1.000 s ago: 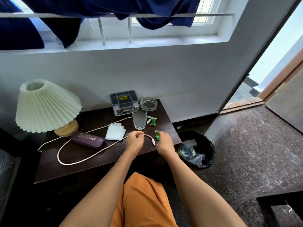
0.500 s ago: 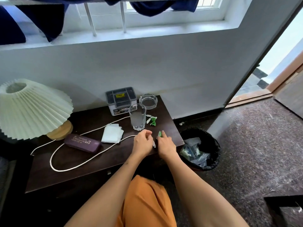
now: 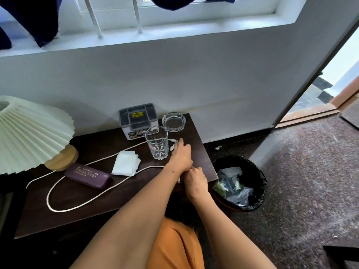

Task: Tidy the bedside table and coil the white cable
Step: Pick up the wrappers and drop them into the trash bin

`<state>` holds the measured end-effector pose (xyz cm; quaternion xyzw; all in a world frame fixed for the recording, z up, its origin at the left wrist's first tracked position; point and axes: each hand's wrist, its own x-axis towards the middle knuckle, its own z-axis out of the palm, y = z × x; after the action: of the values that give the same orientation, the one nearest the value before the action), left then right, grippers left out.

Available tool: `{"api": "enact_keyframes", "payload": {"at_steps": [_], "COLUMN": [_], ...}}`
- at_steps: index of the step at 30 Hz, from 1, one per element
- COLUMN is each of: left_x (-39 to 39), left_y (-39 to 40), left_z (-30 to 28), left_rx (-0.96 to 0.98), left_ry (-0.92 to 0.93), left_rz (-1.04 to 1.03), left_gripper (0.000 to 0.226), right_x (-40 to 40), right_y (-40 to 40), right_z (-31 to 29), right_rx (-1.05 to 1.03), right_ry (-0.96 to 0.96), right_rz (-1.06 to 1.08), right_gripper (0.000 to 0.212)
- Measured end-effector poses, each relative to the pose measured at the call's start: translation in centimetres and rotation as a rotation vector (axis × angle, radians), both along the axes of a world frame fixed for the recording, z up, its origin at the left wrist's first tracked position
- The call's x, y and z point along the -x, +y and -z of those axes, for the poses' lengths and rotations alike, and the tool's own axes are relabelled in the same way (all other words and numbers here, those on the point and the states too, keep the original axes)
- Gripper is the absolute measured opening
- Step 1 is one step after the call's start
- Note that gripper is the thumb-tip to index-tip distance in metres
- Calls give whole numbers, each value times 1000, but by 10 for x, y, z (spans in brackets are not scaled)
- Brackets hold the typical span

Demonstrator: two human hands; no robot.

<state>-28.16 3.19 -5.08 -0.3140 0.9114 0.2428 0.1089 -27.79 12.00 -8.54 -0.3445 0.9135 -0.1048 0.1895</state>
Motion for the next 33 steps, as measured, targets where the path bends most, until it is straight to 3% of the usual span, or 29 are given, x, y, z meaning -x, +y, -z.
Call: {"api": "enact_keyframes", "payload": {"at_steps": [4, 8, 14, 21, 25, 28, 31, 33], "left_x": [11, 12, 5, -8, -11, -15, -19, -22], "left_y": [-6, -8, -9, -5, -8, -6, -2, 2], "left_z": [8, 13, 22, 20, 10, -2, -11, -17], "left_rx": [-25, 29, 163, 78, 31, -23, -112, -205], "left_ry": [-138, -145, 4, 266, 295, 341, 373, 405], "left_rz": [-9, 0, -1, -189, -108, -162, -277, -377], "left_gripper": [53, 40, 25, 29, 21, 13, 5, 13], "right_x": [2, 3, 3, 0, -4, -3, 1, 2], "right_y": [-3, -1, -1, 0, 0, 8, 20, 27], "right_z": [-3, -9, -12, -15, -20, -25, -26, -29], "right_rx": [3, 6, 4, -9, -15, 20, 183, 309], "right_ry": [-32, -54, -45, -21, -19, -45, -153, -256], "right_rz": [23, 44, 3, -3, 37, 145, 420, 592], "right_gripper": [35, 34, 32, 31, 29, 28, 19, 15]}}
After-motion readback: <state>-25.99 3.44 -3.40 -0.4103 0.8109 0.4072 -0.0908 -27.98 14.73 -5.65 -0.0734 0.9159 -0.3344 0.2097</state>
